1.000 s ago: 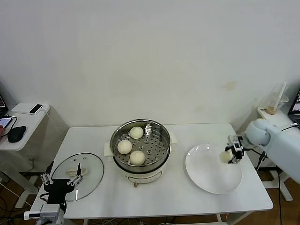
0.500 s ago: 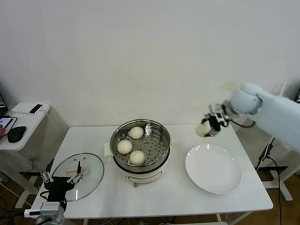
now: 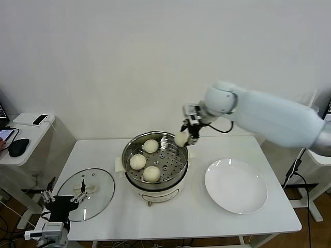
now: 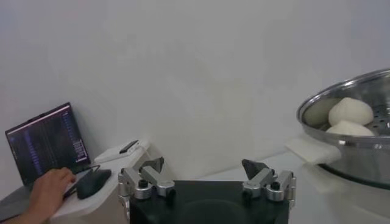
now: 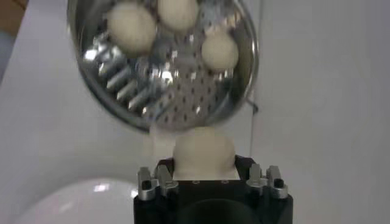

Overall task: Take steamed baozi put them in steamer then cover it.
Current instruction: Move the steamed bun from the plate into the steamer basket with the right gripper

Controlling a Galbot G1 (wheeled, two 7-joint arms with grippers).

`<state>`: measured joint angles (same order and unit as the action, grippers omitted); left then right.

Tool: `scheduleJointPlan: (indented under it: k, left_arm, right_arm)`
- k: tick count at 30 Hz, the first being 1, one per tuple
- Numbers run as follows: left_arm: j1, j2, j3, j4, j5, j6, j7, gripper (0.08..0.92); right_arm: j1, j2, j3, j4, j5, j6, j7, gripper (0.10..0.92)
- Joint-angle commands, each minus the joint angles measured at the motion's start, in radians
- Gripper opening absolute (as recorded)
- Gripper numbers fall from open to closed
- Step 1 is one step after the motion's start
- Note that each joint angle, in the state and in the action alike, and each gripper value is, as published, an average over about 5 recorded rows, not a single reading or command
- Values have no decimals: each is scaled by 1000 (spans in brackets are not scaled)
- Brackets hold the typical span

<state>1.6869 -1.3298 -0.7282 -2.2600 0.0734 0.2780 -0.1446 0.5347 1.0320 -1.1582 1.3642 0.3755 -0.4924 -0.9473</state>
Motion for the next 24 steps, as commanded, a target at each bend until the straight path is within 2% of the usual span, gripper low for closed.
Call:
scheduleJointPlan:
  k: [1, 24]
  left_arm:
    - [-1, -2, -6, 2, 1, -2, -2, 823]
    - [-5, 6, -19, 10, -5, -5, -2, 823]
  right_arm:
    - [-40, 194, -47, -107, 73, -57, 43, 628]
    - [-134, 228, -43, -216, -77, -40, 33, 628]
